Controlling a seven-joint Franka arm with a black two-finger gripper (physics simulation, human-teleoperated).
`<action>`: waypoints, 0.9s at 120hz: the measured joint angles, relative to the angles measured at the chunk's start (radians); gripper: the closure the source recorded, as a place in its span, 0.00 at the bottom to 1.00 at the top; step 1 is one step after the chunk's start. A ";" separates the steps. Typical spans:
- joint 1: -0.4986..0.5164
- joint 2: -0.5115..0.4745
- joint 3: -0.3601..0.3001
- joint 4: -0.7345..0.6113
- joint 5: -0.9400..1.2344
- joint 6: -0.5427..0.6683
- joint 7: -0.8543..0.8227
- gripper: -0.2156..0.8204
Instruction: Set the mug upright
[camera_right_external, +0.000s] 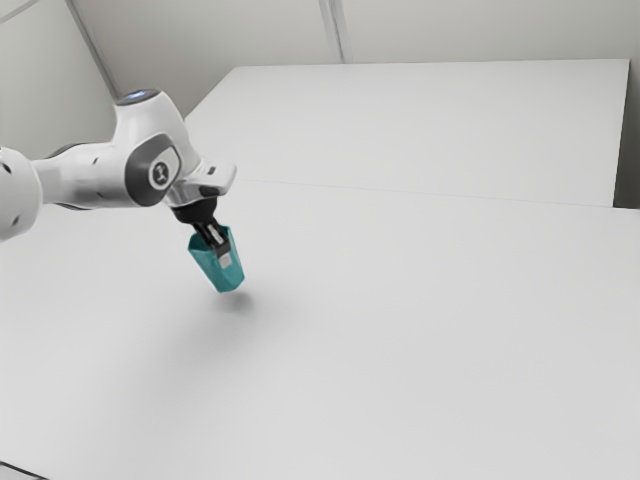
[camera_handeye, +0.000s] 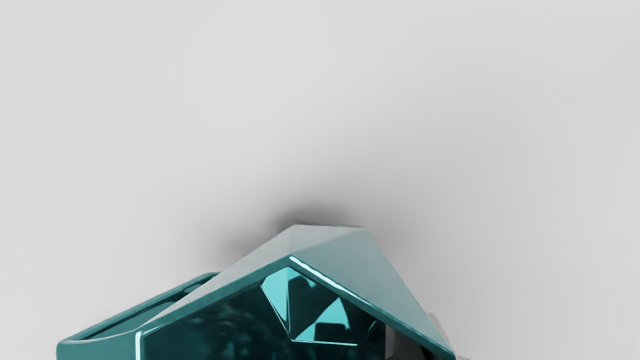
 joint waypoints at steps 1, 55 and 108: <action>-0.001 0.001 0.000 0.000 0.000 -0.001 -0.008 0.97; 0.005 0.036 -0.001 -0.002 0.007 -0.065 -0.307 0.97; -0.018 0.068 -0.002 -0.002 0.014 -0.089 -0.462 0.97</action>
